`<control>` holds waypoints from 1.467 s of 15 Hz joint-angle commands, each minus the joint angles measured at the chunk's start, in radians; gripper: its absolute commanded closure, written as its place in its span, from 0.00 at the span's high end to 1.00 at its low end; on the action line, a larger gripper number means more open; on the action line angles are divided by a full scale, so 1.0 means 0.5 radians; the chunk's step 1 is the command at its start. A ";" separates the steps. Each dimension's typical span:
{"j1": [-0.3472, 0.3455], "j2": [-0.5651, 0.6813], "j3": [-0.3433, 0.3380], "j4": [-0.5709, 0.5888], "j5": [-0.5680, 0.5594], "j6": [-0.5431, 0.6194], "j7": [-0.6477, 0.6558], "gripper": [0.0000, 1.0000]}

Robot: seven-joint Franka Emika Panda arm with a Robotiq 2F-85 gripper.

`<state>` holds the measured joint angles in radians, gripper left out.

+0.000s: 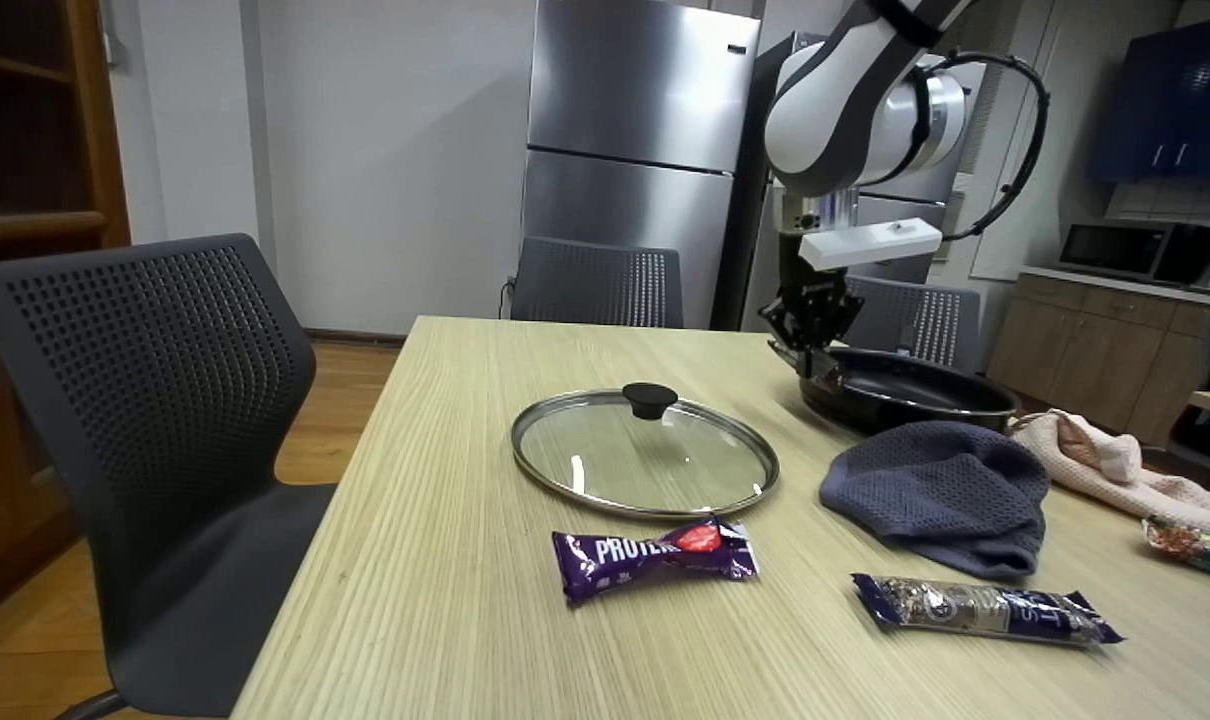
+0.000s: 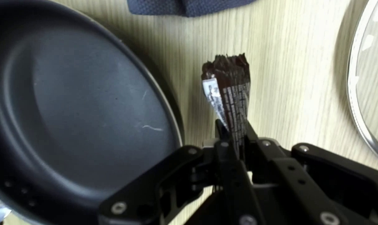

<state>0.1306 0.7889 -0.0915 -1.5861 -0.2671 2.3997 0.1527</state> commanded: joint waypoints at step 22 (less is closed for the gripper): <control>-0.506 0.342 -0.034 0.576 0.773 -0.096 0.269 0.03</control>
<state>-0.1195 0.8966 -0.1062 -1.4036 0.0961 2.4013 0.2440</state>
